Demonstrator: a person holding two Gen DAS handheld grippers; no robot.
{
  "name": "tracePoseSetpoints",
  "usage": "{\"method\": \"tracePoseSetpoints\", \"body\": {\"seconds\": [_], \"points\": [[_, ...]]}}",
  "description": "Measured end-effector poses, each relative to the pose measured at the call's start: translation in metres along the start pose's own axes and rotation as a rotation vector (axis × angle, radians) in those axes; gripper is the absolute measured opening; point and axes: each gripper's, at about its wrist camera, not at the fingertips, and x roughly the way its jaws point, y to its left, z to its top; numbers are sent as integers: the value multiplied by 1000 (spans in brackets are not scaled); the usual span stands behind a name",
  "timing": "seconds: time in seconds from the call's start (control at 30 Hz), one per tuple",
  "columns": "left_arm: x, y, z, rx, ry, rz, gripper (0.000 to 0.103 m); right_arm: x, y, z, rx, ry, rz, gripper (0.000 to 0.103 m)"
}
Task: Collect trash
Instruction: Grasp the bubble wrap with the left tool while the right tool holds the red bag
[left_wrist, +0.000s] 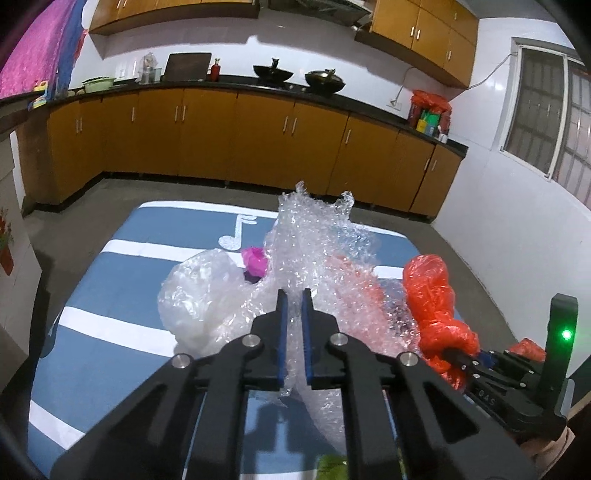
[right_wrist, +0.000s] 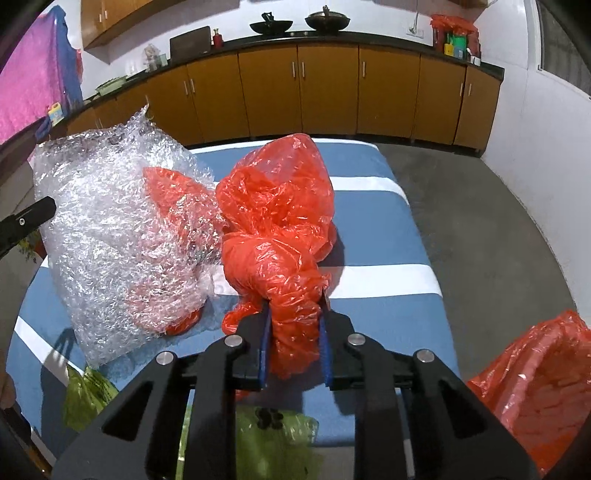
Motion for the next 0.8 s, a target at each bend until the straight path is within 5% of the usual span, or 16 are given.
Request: {"method": "tracePoseSetpoints", "body": {"seconds": [0.8], "points": [[-74,-24,20,17,-139,-72,8,-78,-37,-1,106,-156,-34,21]]}}
